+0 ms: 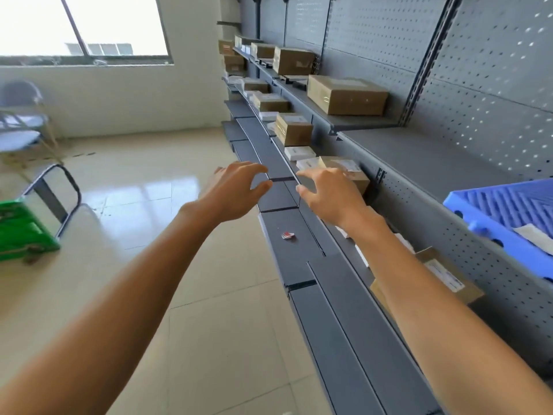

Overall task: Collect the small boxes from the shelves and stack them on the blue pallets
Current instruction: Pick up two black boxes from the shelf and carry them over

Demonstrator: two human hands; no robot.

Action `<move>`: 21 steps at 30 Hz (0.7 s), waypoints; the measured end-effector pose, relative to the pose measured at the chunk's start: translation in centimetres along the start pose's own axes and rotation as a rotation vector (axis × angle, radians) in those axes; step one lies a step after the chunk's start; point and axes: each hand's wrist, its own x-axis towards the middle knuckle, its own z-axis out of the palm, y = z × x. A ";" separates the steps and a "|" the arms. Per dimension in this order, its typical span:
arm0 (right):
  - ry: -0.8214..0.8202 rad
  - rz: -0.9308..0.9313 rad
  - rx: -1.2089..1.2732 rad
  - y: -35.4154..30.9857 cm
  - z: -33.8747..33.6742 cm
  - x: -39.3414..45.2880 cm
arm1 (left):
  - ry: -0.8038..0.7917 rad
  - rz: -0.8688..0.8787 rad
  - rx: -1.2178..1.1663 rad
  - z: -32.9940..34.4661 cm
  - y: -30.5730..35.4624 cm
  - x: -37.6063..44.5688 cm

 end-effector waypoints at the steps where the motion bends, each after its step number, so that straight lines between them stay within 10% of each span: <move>1: -0.007 -0.006 0.009 0.7 0.5 1.3 | -0.008 -0.012 0.012 0.4 -0.4 1.0; 21: -0.107 -0.119 0.120 3.8 9.4 25.0 | 0.027 -0.163 0.060 3.8 -13.4 18.1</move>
